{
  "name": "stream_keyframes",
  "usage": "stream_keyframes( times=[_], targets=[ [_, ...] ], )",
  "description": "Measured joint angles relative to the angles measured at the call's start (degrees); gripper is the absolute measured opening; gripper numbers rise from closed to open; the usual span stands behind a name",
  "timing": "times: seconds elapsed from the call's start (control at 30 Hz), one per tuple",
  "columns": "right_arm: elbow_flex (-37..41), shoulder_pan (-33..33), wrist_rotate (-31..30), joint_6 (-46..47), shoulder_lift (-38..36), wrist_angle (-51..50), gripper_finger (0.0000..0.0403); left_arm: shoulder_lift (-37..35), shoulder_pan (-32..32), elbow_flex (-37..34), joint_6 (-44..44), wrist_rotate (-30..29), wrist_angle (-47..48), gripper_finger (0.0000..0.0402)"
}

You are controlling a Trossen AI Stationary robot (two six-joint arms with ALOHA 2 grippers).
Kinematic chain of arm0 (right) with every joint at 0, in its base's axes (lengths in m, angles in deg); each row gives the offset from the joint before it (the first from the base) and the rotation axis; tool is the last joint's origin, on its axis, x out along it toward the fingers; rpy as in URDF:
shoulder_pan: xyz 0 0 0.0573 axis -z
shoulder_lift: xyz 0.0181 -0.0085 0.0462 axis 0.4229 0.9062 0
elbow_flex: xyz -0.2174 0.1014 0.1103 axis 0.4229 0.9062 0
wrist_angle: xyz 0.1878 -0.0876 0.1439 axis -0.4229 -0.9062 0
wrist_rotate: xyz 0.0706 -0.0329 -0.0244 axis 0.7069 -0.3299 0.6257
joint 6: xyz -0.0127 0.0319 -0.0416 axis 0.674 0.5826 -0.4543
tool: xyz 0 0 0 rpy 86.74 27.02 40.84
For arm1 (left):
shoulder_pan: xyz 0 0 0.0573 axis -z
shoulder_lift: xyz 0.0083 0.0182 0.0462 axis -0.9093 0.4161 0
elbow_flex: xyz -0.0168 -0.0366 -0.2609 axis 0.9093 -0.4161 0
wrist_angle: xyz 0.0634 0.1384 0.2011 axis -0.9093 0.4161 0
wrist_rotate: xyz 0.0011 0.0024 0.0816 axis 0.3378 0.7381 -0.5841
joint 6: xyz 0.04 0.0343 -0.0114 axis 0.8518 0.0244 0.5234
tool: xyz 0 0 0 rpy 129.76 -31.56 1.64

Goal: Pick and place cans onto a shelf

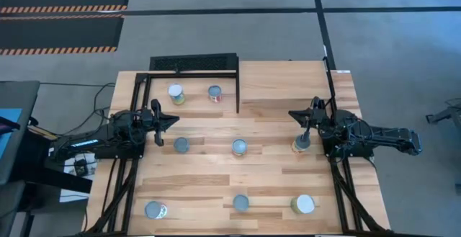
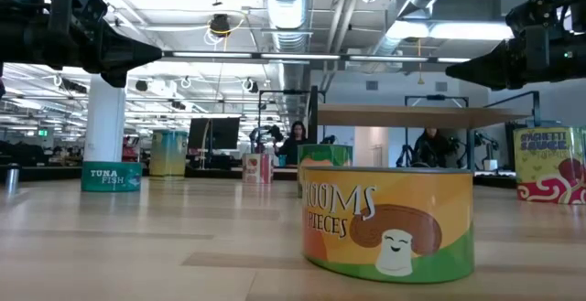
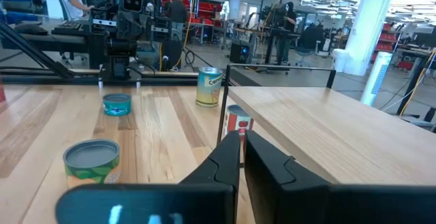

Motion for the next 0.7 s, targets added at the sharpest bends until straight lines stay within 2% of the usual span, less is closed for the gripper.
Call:
stream_keyframes(
  times=[0.4, 0.63, 0.7],
  targets=[
    [0.00, -0.01, 0.00, 0.00, 0.00, 0.00, 0.0047, 0.00, 0.00, 0.02, -0.02, 0.04, -0.37, 0.0006],
    [0.00, 0.00, 0.02, 0.00, 0.00, 0.00, 0.0047, 0.02, 0.00, 0.00, 0.66, -0.58, -5.55, 0.0006],
    [0.00, -0.01, 0.01, 0.00, 0.00, 0.00, 0.0047, 0.00, 0.00, 0.00, 0.82, 1.60, -8.17, 0.0006]
  ],
)
